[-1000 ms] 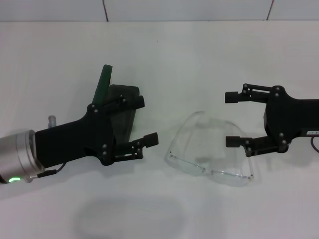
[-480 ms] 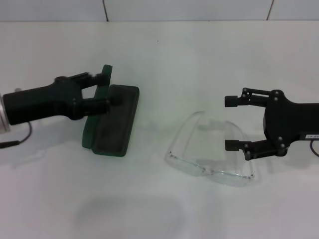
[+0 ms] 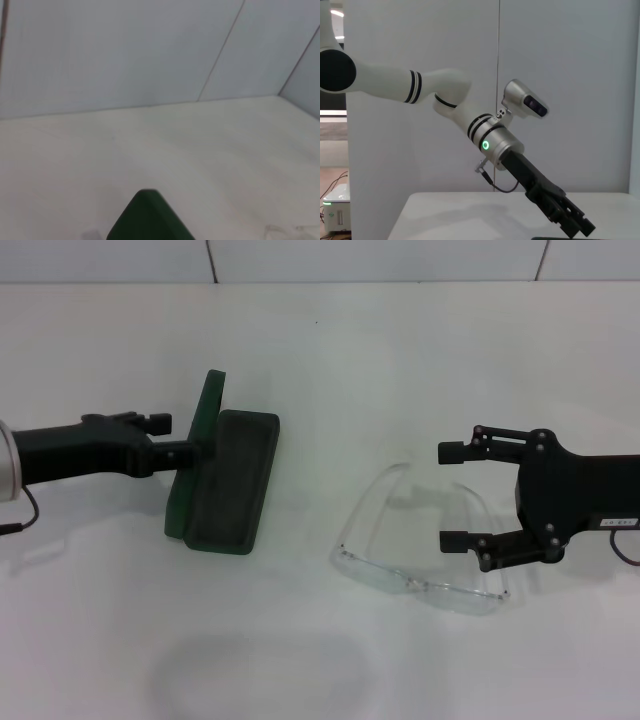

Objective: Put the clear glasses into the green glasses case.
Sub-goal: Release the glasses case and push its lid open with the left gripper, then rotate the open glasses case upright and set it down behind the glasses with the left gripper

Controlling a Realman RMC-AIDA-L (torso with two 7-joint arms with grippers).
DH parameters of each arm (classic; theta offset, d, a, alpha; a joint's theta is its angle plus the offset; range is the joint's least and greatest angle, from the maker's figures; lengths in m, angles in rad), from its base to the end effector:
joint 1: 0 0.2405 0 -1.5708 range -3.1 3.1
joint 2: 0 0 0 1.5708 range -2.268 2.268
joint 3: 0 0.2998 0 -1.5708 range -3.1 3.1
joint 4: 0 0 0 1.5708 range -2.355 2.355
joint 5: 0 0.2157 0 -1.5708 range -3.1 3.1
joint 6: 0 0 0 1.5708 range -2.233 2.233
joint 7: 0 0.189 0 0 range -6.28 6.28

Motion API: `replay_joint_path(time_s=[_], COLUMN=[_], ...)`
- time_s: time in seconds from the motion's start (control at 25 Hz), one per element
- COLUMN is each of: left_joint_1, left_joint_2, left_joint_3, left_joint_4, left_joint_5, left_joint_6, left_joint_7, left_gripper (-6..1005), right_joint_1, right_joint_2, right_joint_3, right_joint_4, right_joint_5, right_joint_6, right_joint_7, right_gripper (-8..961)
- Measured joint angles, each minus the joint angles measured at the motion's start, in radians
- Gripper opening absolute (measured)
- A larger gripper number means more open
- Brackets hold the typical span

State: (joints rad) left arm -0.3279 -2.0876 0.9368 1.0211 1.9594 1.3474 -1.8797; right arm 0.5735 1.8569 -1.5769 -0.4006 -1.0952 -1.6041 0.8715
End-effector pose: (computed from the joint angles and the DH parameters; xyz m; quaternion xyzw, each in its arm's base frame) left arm -0.3129 0.3690 -0.0287 -0.8876 -0.3684 -0.1770 0.2124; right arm 0.2428 0.3476 -0.0511 -0.9473 -0.0226 0.3145 0.0567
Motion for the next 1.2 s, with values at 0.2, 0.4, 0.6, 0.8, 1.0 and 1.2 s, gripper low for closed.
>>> replay_joint_path(time_s=[0.2,0.4,0.6,0.8,1.0,1.2], left_joint_1=[-0.001,-0.017,-0.087,-0.154,-0.172,-0.177], left_joint_2=[0.0,0.0,0.001,0.002,0.003,0.005], left_joint_3=[0.005,0.005,0.005,0.005,0.005,0.004], left_joint_4=[-0.007,-0.01,-0.023,-0.066,-0.082,-0.079], left_joint_5=[0.015,0.049,0.147,0.237,0.247,0.249], left_joint_6=[-0.009,-0.015,-0.026,-0.044,-0.045,-0.056], left_joint_7=[-0.006,-0.032,-0.12,-0.167,-0.164,-0.165], left_gripper=[876,876,875,846,786,638], right_joint_1=[-0.002,0.0,0.005,0.006,0.006,0.008], right_joint_2=[0.003,0.01,0.011,0.018,0.024,0.025], right_joint_3=[0.0,0.0,0.0,0.0,0.0,0.0], right_joint_4=[-0.004,-0.005,-0.005,-0.007,-0.013,-0.024], right_joint_5=[0.0,0.0,0.0,-0.009,-0.012,-0.029], right_joint_6=[0.0,0.0,-0.001,0.006,0.035,0.038], right_joint_7=[0.003,0.003,0.004,0.0,0.0,-0.01], right_gripper=[870,870,869,869,869,869])
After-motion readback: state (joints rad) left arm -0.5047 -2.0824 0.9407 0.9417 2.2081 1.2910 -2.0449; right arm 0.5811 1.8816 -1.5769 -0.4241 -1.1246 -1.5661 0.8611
